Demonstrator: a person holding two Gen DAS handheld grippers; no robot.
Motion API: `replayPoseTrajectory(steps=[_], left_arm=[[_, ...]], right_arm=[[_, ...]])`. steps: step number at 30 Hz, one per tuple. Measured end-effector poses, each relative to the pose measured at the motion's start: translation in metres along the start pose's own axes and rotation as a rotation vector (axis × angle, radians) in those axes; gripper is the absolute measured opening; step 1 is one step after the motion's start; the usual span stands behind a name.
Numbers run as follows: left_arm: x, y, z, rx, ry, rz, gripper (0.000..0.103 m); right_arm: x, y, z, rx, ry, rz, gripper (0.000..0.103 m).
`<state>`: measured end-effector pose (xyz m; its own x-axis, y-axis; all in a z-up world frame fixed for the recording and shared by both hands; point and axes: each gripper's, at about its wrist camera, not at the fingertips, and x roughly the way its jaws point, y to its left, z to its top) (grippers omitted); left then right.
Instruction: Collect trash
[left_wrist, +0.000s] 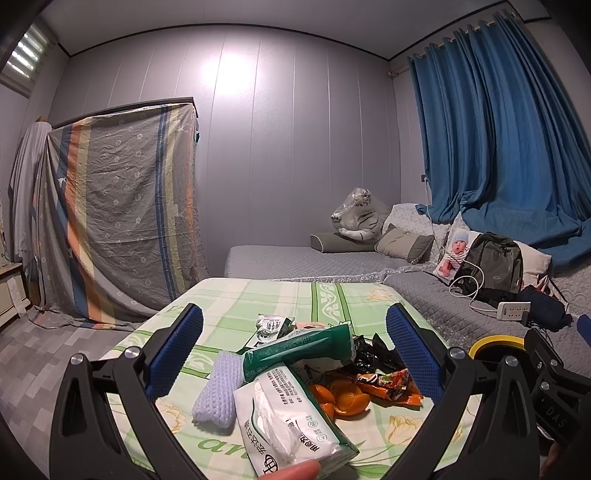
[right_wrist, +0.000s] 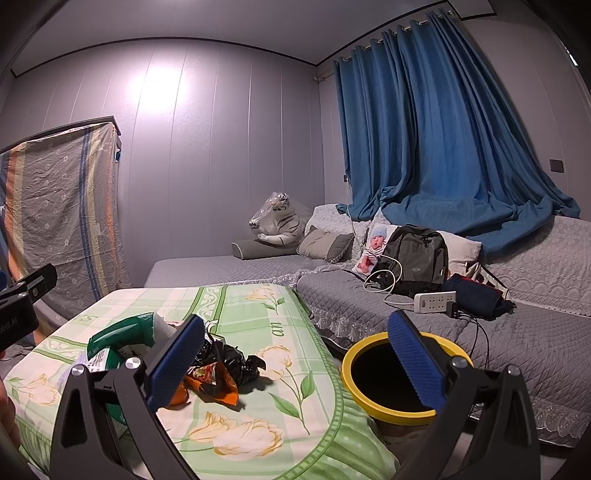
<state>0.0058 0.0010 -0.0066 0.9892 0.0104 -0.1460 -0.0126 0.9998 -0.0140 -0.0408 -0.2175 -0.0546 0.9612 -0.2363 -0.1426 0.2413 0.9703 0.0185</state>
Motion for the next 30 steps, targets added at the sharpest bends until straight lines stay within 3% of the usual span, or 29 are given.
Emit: replayPoseTrajectory(steps=[12,16,22,26,30], left_arm=[[0.003,0.000,-0.001,0.003,0.013,-0.016,0.095],[0.002,0.013,-0.009,0.020,-0.009,-0.055,0.095],[0.013,0.051,-0.034,0.065,-0.005,0.005,0.095],[0.028,0.076,-0.045,0.072,0.069,-0.031,0.095],[0.033,0.103,-0.047,0.019,0.124,-0.115,0.095]], right_arm=[[0.001,0.000,0.000,-0.001,0.002,-0.002,0.096],[0.006,0.001,-0.006,-0.008,0.023,0.027,0.096],[0.029,0.013,-0.006,-0.070,0.169,0.260,0.096],[0.052,0.027,-0.019,-0.048,0.354,0.524,0.096],[0.054,0.061,-0.032,-0.124,0.461,0.736,0.096]])
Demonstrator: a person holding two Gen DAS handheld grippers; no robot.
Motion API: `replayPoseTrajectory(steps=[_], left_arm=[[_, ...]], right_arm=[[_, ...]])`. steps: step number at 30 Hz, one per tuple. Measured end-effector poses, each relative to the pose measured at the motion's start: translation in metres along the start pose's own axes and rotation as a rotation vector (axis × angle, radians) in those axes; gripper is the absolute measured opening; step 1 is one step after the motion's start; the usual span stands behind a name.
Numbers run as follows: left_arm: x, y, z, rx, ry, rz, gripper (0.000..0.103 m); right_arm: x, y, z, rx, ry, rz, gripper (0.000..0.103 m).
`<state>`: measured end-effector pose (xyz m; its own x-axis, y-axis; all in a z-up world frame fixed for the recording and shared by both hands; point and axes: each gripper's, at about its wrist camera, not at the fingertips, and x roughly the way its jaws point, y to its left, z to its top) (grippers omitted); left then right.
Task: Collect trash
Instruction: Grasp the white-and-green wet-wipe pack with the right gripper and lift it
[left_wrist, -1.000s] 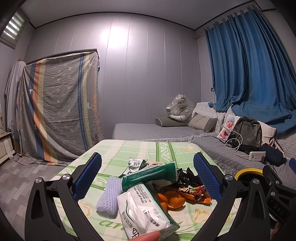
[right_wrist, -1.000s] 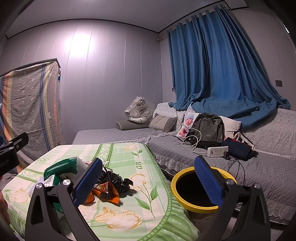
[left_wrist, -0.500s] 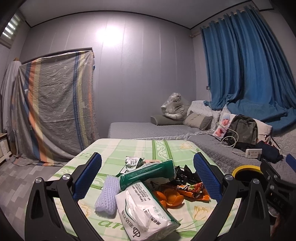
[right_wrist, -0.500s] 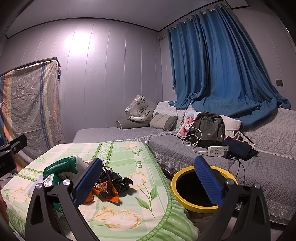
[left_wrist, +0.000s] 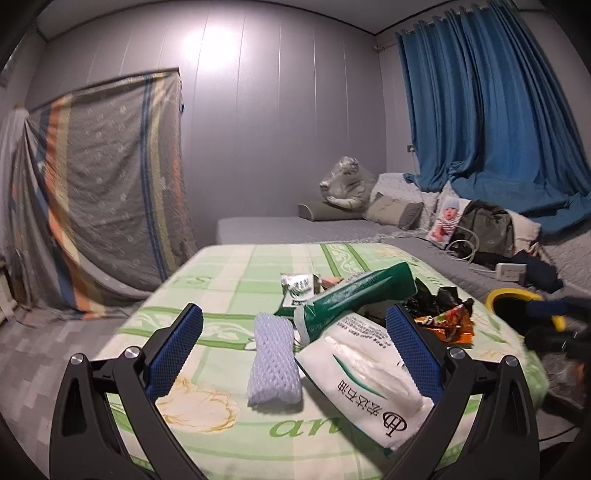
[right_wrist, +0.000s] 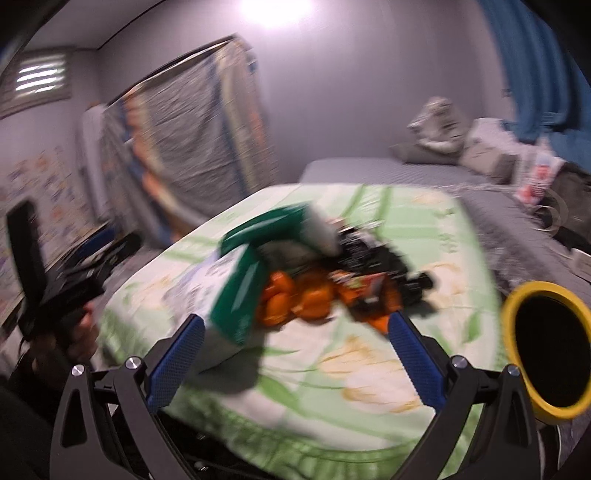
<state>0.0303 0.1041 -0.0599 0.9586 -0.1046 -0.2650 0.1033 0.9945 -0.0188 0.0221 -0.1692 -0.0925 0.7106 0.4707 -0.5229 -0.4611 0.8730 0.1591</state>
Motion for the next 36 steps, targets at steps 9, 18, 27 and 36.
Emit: replayPoseTrajectory(steps=[9,18,27,36], left_arm=[[0.013,0.049,-0.014,-0.137,0.079,0.040,0.095],[0.014,0.074,-0.022,-0.118,0.099,0.060,0.095],[0.018,0.098,-0.025,-0.166,0.120,-0.043,0.095],[0.020,0.085,-0.019,0.004,0.146,-0.002,0.095]], right_arm=[[0.074,0.007,0.016,0.140,0.327,0.315,0.096],[0.130,-0.007,0.021,0.365,0.530,0.414,0.096],[0.156,-0.003,0.023,0.407,0.617,0.450,0.074],[0.140,0.000,0.019,0.347,0.610,0.569,0.049]])
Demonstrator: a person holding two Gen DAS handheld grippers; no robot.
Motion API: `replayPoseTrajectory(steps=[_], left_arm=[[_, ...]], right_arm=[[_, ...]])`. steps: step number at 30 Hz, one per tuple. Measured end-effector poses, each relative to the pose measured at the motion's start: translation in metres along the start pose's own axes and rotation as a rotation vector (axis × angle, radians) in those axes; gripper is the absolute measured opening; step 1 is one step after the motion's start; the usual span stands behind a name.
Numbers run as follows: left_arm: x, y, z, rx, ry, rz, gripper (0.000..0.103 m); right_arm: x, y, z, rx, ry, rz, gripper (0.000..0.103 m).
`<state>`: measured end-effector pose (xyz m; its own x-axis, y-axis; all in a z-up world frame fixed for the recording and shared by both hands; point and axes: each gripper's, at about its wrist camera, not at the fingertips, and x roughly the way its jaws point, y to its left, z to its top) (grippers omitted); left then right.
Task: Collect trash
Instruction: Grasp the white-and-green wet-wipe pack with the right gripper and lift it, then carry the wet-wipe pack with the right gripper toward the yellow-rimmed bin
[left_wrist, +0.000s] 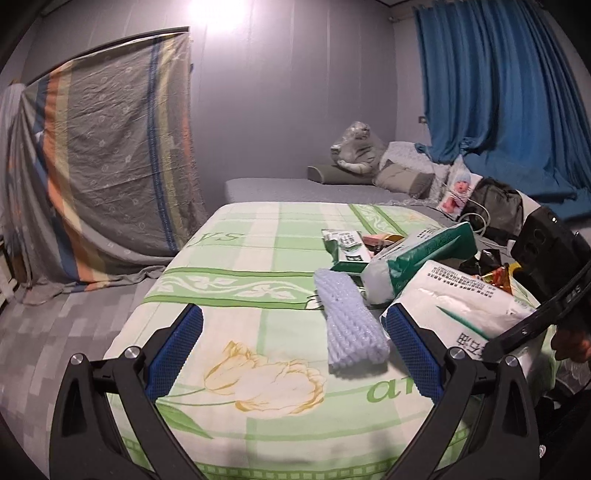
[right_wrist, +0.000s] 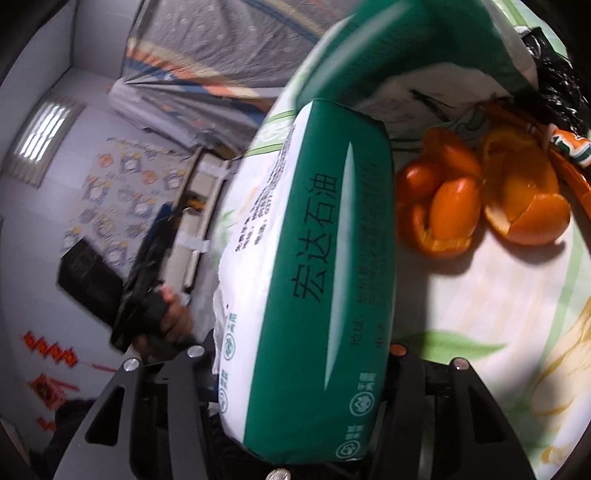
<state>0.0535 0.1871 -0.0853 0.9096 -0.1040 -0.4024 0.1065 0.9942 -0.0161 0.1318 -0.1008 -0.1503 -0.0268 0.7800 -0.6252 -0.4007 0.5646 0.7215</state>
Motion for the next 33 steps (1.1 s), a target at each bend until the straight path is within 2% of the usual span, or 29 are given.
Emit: replayPoseTrajectory(steps=[4,7,9,11,15,17,21,25,31,33], left_arm=[[0.008,-0.007,0.008,0.045,0.027,-0.099,0.095],[0.019,-0.017,0.015,0.096,0.070,-0.223,0.095],[0.025,-0.030,0.018,0.165,0.080,-0.307,0.095],[0.029,-0.046,0.021,0.260,0.071,-0.338,0.095],[0.038,-0.072,0.029,0.383,0.078,-0.506,0.095],[0.051,-0.088,0.037,0.458,0.090,-0.557,0.095],[0.082,-0.111,0.053,0.534,0.152,-0.669,0.095],[0.117,-0.131,0.064,0.588,0.236,-0.756,0.095],[0.154,-0.142,0.065,0.585,0.359,-0.813,0.095],[0.161,-0.149,0.061,0.618,0.374,-0.809,0.095]], right_arm=[[-0.024,0.003,-0.014,-0.025,-0.040,0.030,0.049],[-0.052,-0.007,-0.034,0.001,-0.108,0.053,0.049],[-0.076,-0.019,-0.048,0.032,-0.168,0.083,0.049],[-0.103,-0.031,-0.064,0.061,-0.246,0.100,0.049],[-0.150,-0.050,-0.093,0.091,-0.384,0.089,0.049],[-0.172,-0.063,-0.106,0.109,-0.436,0.077,0.049],[-0.189,-0.074,-0.122,0.122,-0.491,0.051,0.049],[-0.192,-0.083,-0.139,0.133,-0.519,0.078,0.049],[-0.188,-0.098,-0.148,0.153,-0.535,0.105,0.049],[-0.187,-0.094,-0.141,0.160,-0.535,0.109,0.049]])
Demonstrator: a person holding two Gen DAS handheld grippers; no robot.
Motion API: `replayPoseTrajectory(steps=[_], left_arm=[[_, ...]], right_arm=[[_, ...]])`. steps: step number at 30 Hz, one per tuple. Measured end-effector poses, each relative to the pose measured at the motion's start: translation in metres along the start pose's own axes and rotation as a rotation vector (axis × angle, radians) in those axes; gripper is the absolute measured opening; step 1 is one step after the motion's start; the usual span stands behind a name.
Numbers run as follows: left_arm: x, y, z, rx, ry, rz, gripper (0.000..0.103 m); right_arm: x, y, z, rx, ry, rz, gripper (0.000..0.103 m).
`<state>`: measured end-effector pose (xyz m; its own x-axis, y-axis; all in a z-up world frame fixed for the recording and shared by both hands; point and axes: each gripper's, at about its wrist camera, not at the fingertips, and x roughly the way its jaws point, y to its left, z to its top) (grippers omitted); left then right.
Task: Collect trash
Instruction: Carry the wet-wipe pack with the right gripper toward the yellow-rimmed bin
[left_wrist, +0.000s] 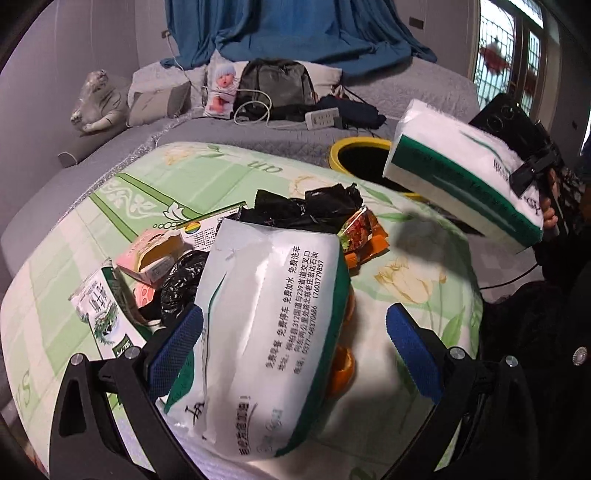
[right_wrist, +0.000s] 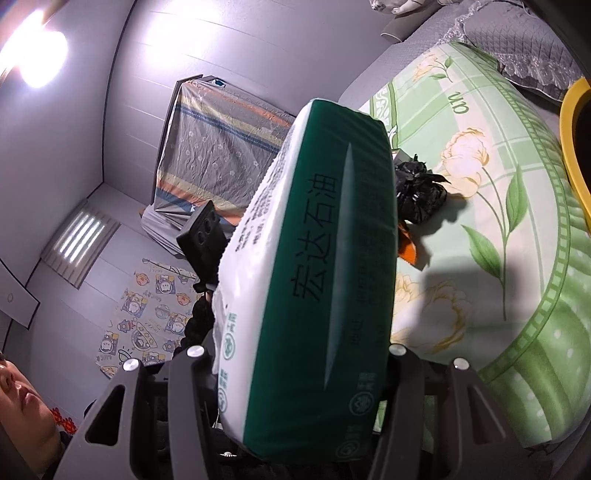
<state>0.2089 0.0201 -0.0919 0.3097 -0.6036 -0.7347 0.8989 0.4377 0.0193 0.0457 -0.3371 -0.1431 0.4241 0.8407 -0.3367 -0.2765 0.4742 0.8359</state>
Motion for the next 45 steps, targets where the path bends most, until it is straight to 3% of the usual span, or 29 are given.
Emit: replayPoseTrajectory(steps=[8,13,18,21,25,28,33,39,45], left_arm=[[0.026,0.014,0.007,-0.019,0.056,-0.023,0.095],[0.036,0.023,0.002,-0.059,0.081,0.005,0.094],[0.027,0.026,-0.002,-0.074,0.051,-0.010,0.053],[0.016,0.024,-0.002,-0.077,0.025,-0.005,0.038],[0.003,0.018,-0.003,-0.048,-0.008,0.052,0.029],[-0.011,0.020,-0.004,-0.075,-0.051,0.076,0.026],[-0.053,0.016,-0.005,-0.151,-0.191,0.108,0.023],[-0.092,-0.017,-0.002,-0.184,-0.333,0.208,0.023],[-0.102,-0.040,0.003,-0.260,-0.415,0.281,0.023]], right_arm=[[-0.002,-0.012,0.001,0.030,-0.007,0.006,0.049],[-0.007,-0.009,-0.002,0.036,-0.013,0.008,0.049],[-0.008,0.008,0.004,0.044,-0.020,-0.002,0.049],[-0.004,0.017,0.005,0.044,-0.019,-0.010,0.049],[0.000,0.022,0.003,0.036,-0.012,-0.006,0.049],[0.002,0.026,0.002,0.028,-0.012,-0.010,0.049],[0.000,0.026,0.006,0.019,-0.023,-0.013,0.049],[0.001,0.026,0.010,0.013,-0.036,-0.017,0.049],[0.006,0.027,0.013,0.016,-0.053,-0.044,0.049]])
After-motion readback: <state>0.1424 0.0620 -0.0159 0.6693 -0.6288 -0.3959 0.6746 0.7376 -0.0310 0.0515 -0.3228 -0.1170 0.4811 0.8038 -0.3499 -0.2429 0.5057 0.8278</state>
